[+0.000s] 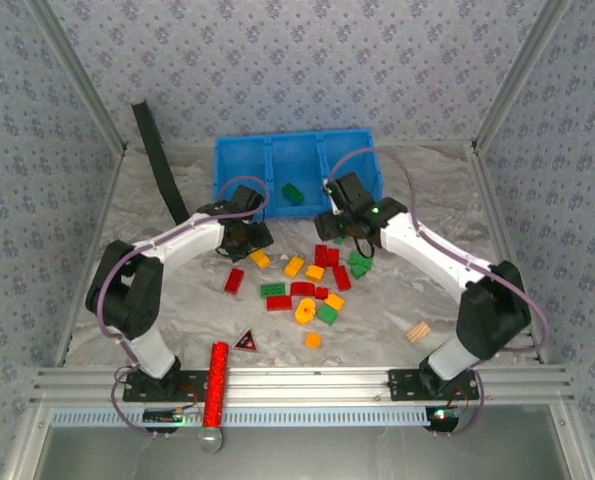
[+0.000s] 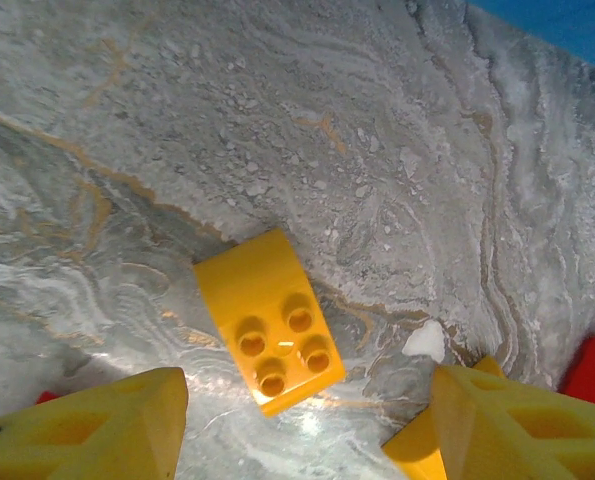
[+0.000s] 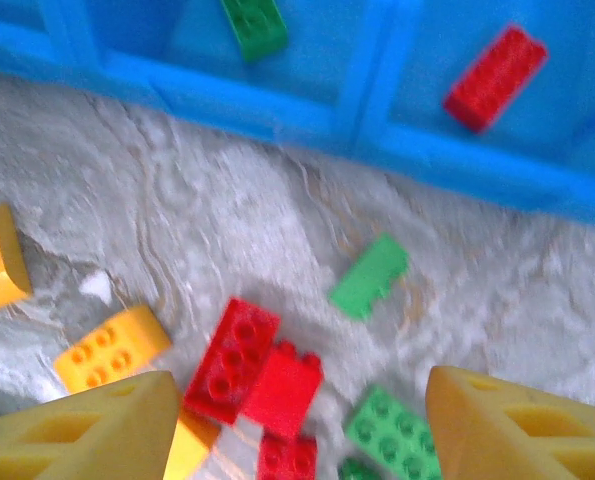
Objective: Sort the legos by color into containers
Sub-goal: Pick up the lego from the center of the table.
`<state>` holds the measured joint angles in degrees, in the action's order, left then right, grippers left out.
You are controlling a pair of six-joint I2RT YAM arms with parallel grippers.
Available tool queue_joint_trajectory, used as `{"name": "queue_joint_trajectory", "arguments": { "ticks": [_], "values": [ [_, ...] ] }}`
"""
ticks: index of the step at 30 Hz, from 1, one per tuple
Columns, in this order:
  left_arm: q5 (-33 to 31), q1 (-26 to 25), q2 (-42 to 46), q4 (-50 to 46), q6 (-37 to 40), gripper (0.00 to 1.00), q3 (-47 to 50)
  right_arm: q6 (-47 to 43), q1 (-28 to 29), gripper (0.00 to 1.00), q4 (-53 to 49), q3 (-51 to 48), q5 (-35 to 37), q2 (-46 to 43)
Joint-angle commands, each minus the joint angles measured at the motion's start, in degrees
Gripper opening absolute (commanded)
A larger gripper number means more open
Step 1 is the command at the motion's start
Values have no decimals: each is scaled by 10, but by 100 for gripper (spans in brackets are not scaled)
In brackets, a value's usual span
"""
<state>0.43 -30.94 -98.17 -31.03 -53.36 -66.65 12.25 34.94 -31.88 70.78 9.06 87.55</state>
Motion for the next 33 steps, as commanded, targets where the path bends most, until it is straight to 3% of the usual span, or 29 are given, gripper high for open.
{"name": "queue_joint_trajectory", "arguments": {
  "ticks": [1, 7, 13, 29, 33],
  "values": [
    [22, -7, -25, 4, -28, 66, -20, 54, -18, 71, -15, -50, -4, -51],
    [27, -9, -62, 12, -38, 66, -21, 106, -73, 81, -22, -112, -56, -110],
    [33, -9, -86, 17, -46, 65, -22, 117, -134, 83, -10, -149, -91, -131],
    [36, -9, -89, -25, -37, 62, -19, 96, -168, 83, 14, -136, -107, -106],
    [35, -9, -111, -36, -24, 54, -42, 97, -168, 82, 10, -138, -119, -104]
  ]
}}
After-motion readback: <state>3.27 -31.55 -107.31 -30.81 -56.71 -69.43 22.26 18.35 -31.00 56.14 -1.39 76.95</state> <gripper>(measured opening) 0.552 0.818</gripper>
